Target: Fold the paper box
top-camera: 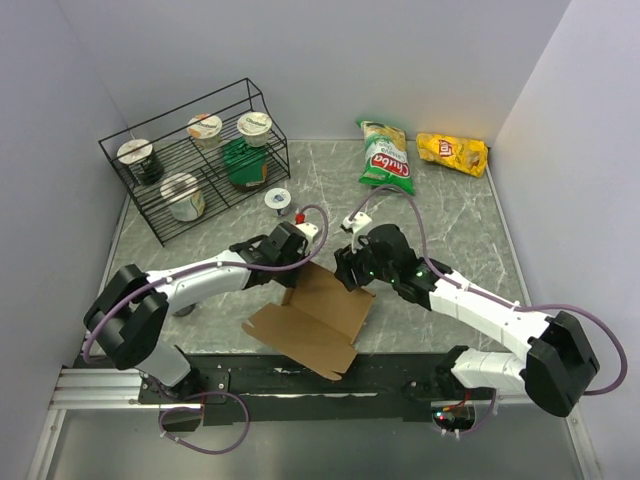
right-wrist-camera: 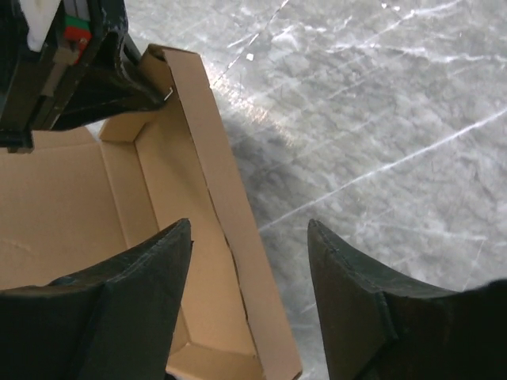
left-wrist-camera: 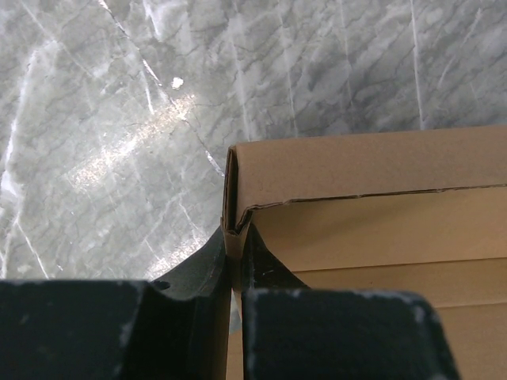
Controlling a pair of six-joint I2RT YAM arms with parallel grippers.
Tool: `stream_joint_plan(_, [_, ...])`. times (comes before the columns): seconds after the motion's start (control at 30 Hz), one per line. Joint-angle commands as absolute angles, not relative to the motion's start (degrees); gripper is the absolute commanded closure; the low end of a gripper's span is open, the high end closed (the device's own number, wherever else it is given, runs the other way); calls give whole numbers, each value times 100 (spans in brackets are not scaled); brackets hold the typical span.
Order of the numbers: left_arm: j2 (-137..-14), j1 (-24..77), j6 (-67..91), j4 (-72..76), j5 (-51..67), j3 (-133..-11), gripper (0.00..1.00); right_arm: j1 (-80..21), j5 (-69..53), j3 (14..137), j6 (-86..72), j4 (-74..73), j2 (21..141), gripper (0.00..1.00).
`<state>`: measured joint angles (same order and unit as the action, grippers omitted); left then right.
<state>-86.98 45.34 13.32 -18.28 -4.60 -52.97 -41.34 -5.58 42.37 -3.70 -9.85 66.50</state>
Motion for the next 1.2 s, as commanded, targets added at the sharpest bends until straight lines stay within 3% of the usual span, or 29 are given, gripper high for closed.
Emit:
stream_joint_plan(0.0, [-8859,4526,1283,-2012,-281,-5563,99,-4192,-378,4245,-176,-493,6706,39])
stream_joint_plan(0.83, [-9000,4474,1397,-2065,-150,-5766,99,-4684,377,3920,-194,-352,7075,60])
stream_joint_plan(1.0, [-9044,4474,1389,-2092,-167,-5801,99,-4939,1035,4016,-211,-413,7224,70])
stream_joint_plan(1.03, [-9053,4474,1389,-2092,-176,-5801,99,-4957,1115,4060,-228,-465,7294,75])
stream_joint_plan(1.07, [-9035,4465,1397,-2074,-176,-5801,99,-4957,1168,4087,-255,-501,7338,86])
stream_joint_plan(1.17, [-9009,4456,1415,-2030,-141,-5809,98,-4966,1318,4140,-325,-615,7462,91])
